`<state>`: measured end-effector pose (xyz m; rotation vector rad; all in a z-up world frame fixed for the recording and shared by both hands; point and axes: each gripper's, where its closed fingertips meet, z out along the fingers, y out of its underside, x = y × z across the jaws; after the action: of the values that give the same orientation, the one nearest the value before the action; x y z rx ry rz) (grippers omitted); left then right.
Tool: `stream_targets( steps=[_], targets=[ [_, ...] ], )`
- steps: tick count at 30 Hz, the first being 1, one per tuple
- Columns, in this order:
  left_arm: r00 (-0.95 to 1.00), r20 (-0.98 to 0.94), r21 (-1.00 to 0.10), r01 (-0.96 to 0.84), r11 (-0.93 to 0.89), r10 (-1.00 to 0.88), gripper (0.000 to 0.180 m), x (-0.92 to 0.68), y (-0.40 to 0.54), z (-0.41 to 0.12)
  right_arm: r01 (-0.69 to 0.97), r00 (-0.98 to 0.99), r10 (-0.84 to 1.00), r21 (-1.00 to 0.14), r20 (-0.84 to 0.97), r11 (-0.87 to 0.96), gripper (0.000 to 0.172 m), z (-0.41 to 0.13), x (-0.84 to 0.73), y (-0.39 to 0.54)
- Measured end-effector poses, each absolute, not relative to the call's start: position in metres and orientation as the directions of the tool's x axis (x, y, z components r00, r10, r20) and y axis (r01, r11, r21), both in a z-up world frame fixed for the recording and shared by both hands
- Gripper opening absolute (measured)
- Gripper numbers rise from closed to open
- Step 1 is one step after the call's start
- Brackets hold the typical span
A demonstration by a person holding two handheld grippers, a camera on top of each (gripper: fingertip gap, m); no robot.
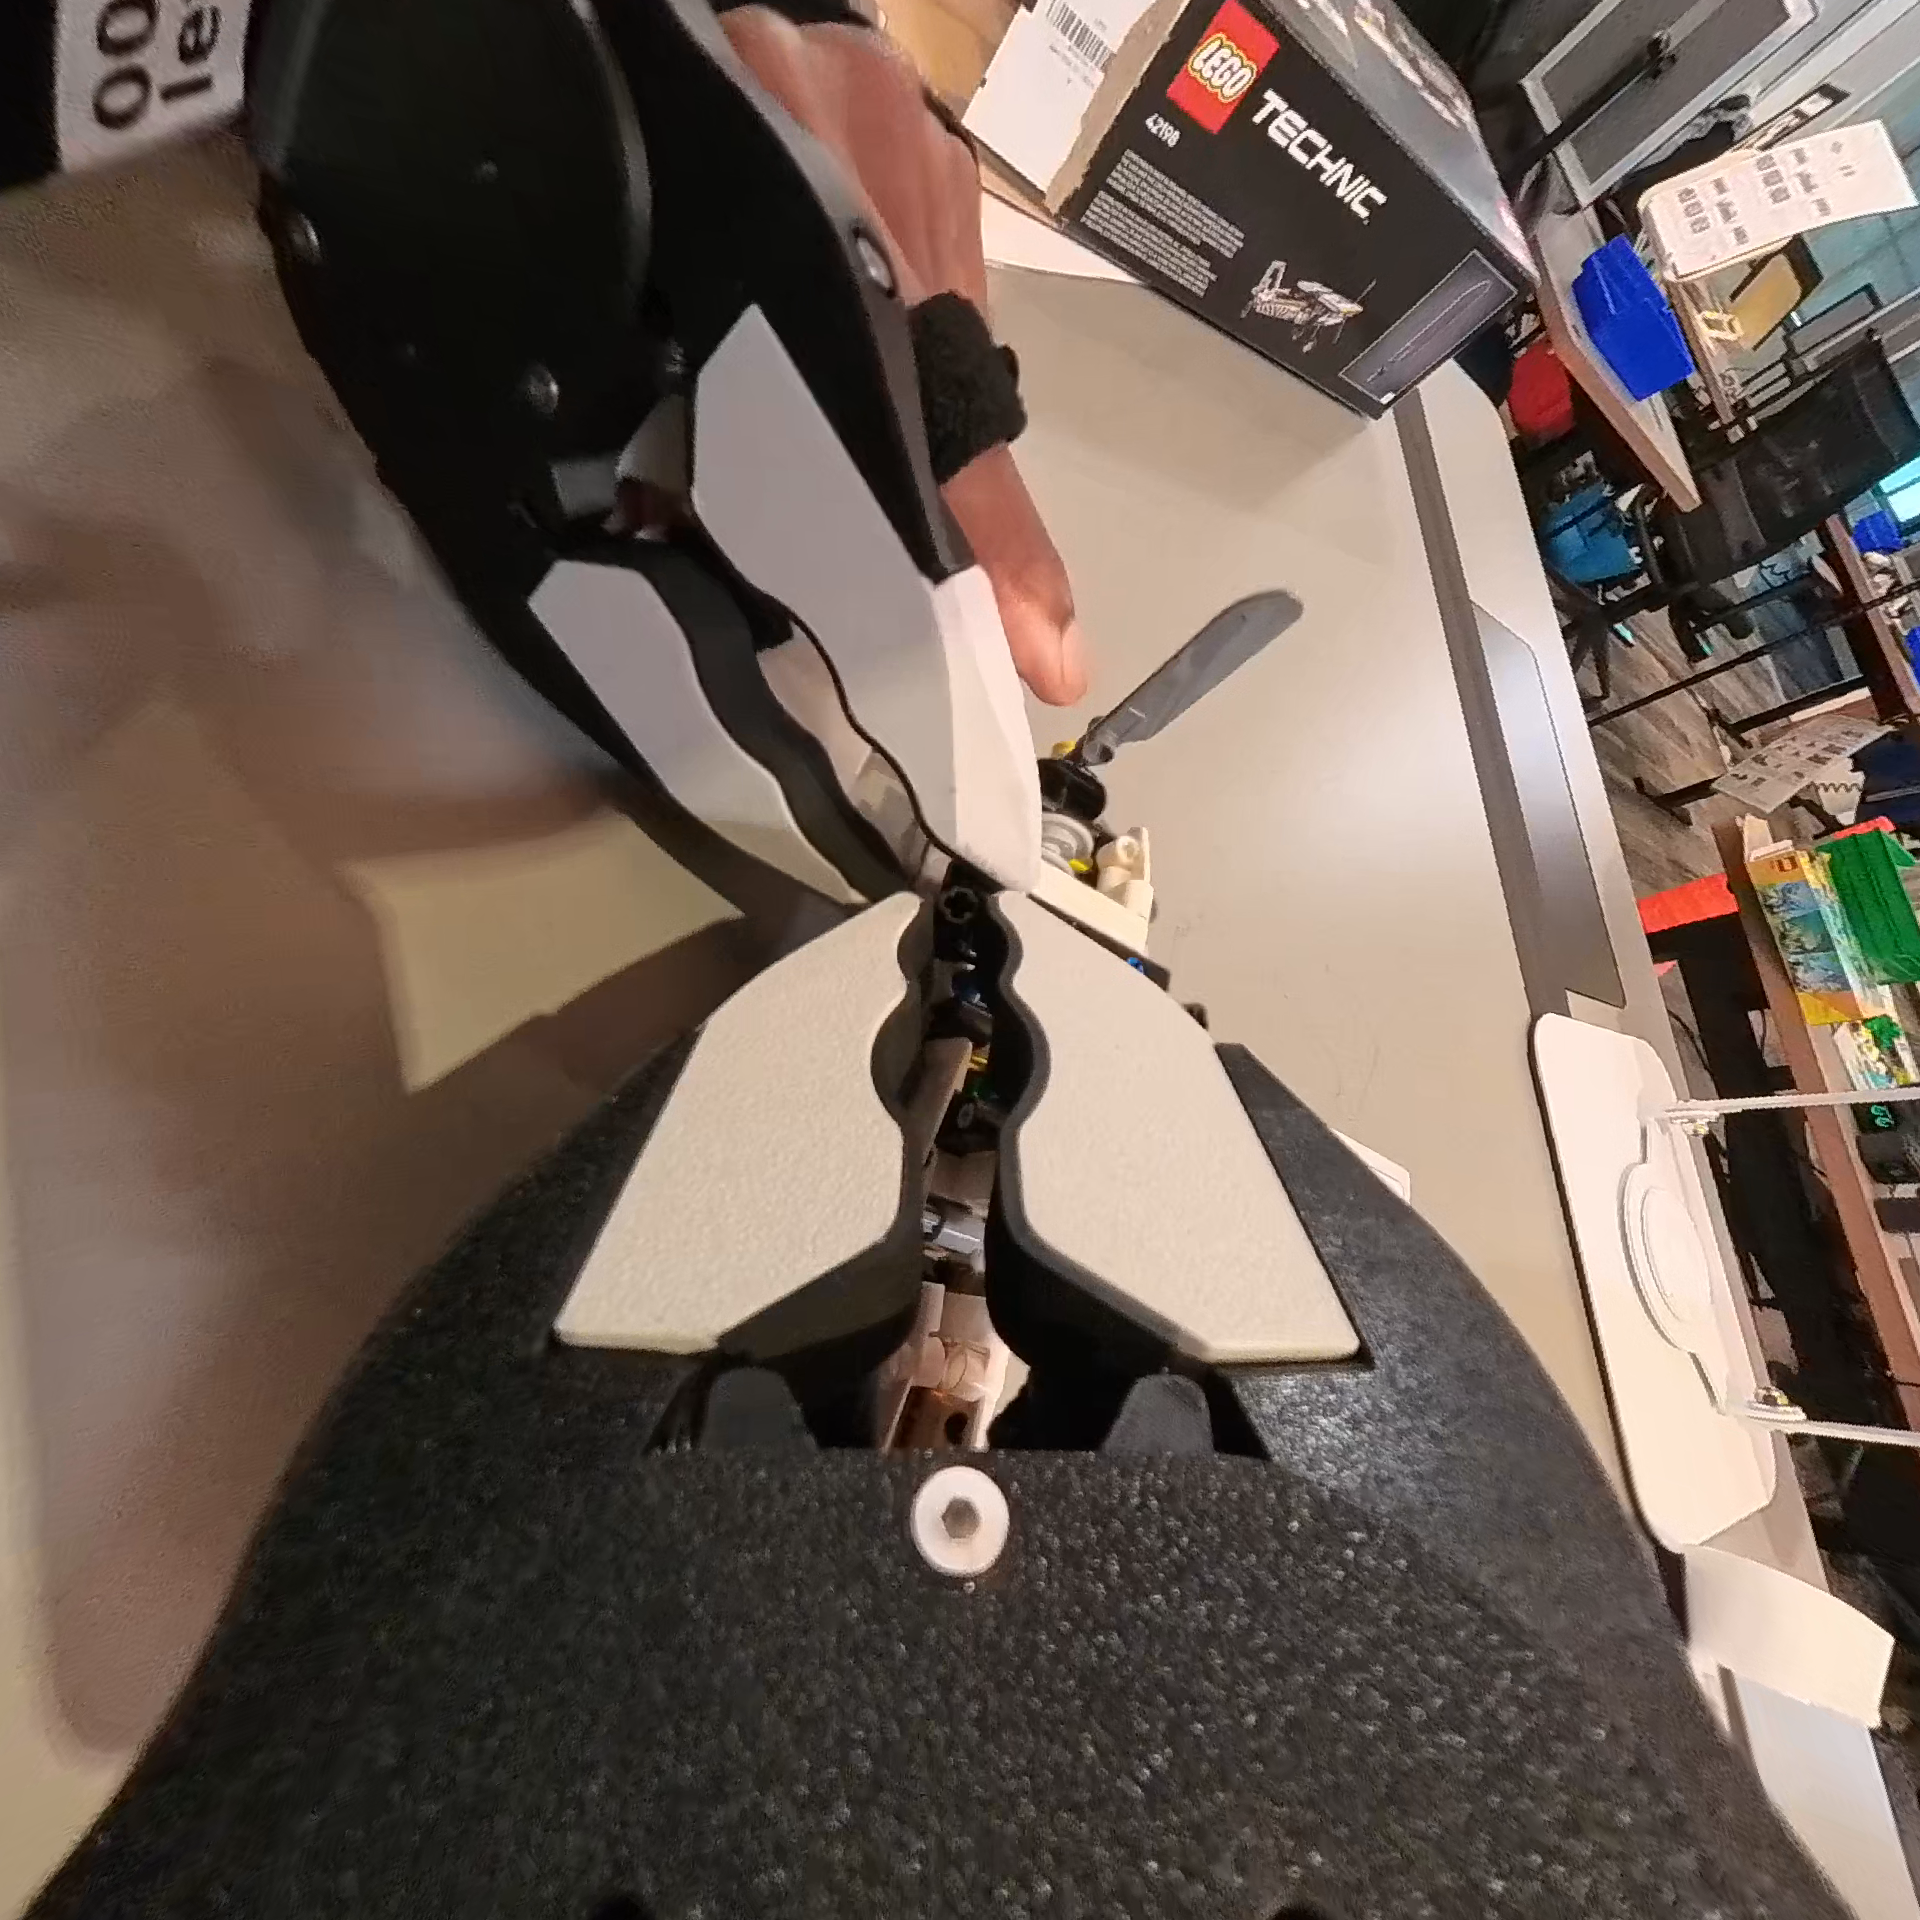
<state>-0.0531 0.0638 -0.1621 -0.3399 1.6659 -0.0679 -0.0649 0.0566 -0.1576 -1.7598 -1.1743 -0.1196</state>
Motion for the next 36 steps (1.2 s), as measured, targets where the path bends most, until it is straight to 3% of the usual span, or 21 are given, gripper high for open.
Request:
stream_targets(
  steps=[6, 14, 24, 30, 36],
  targets=[
    [-0.089, -0.958, -0.256, -0.166, 0.952, -0.273, 0.011, -0.0529, 0.0626, -0.1605, 0.773, 0.502, 0.646, -0.633, 0.575, -0.037, 0.008, -0.1599, -0.0645, 0.0572],
    [-0.127, -0.914, -0.363, -0.163, 0.917, -0.385, 0.011, -0.0531, 0.0632, -0.1599, 0.779, 0.490, 0.646, -0.627, 0.585, -0.024, 0.008, -0.1603, -0.0647, 0.0570],
    [-0.181, -0.776, -0.578, -0.177, 0.796, -0.604, 0.012, -0.0521, 0.0635, -0.1587, 0.769, 0.501, 0.643, -0.639, 0.580, -0.023, 0.008, -0.1590, -0.0635, 0.0583],
    [-0.189, -0.715, -0.648, -0.181, 0.740, -0.673, 0.012, -0.0525, 0.0640, -0.1565, 0.766, 0.503, 0.631, -0.643, 0.591, -0.010, 0.011, -0.1575, -0.0641, 0.0594],
    [-0.204, -0.741, -0.626, -0.137, 0.768, -0.640, 0.013, -0.0543, 0.0625, -0.1581, 0.800, 0.473, 0.605, -0.600, 0.641, 0.010, 0.013, -0.1587, -0.0664, 0.0592]
  ],
)
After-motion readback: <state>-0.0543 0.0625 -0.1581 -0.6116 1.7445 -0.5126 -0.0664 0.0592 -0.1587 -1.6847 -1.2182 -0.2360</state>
